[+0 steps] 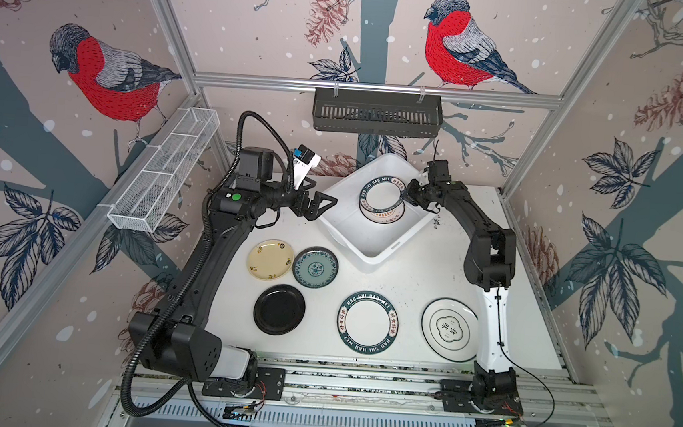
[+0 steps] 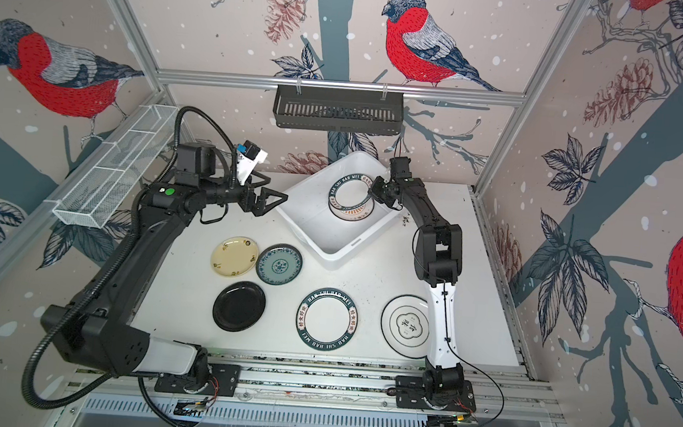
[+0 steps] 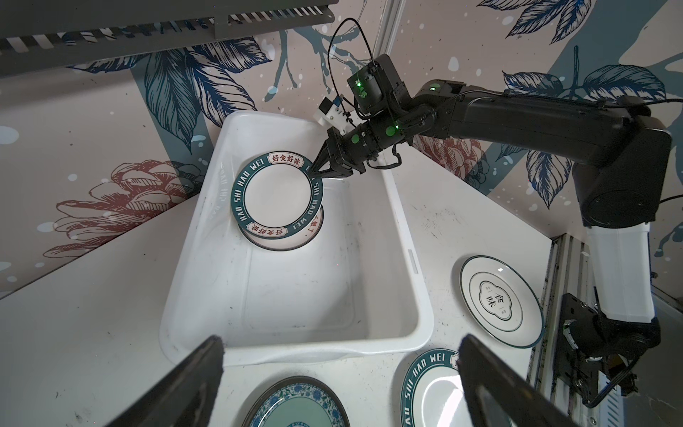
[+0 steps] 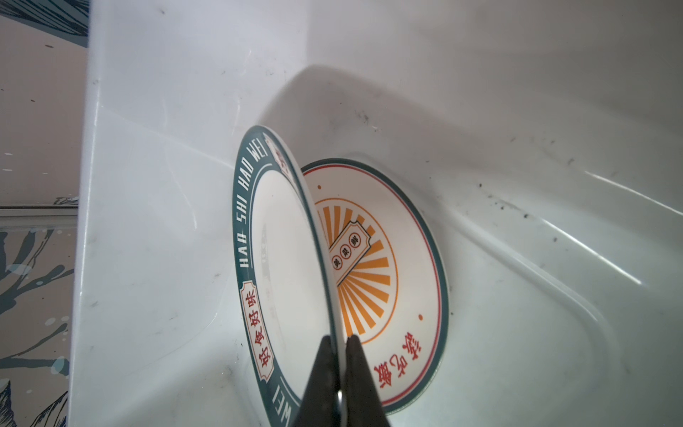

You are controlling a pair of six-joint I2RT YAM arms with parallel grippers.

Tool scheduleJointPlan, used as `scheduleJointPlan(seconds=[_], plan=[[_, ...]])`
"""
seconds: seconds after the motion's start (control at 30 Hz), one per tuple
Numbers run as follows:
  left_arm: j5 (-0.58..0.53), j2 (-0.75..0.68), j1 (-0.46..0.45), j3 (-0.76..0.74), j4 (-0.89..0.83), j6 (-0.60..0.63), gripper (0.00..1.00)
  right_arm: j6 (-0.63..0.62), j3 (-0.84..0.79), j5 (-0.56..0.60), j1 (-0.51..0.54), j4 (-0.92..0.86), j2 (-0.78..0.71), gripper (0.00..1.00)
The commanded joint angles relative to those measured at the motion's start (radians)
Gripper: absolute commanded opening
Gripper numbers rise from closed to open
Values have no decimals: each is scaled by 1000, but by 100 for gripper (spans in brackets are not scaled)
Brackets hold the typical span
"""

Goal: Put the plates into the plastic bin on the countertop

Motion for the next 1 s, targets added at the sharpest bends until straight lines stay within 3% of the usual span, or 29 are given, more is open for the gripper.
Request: scheduleJointPlan(seconds=[0.0, 0.97], plan=[[23, -6, -3, 1, 20, 16, 98, 25, 20, 10, 1, 37, 11, 5], [32, -17, -3, -5, 23, 12, 98, 27, 23, 35, 5, 10, 27, 14]])
